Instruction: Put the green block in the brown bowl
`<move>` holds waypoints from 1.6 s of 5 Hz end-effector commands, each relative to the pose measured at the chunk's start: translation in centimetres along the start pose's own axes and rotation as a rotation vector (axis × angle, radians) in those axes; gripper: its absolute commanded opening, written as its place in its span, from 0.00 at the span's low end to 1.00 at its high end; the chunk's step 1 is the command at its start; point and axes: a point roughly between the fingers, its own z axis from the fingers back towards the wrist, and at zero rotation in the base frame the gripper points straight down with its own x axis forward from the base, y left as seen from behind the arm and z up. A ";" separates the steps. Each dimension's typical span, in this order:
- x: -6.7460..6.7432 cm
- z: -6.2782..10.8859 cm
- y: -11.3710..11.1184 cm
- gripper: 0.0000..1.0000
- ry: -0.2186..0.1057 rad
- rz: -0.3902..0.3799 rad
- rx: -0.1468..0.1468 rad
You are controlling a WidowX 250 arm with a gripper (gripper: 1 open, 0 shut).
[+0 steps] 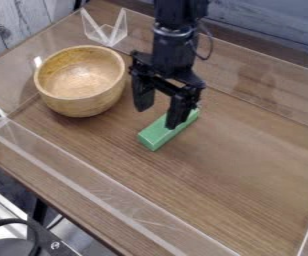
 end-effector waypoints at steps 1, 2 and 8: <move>0.6 0.3 0.8 1.00 -0.059 -0.016 0.012; 0.8 -0.7 1.0 1.00 -0.053 -0.025 0.007; 1.7 -2.9 1.0 1.00 -0.144 -0.064 -0.032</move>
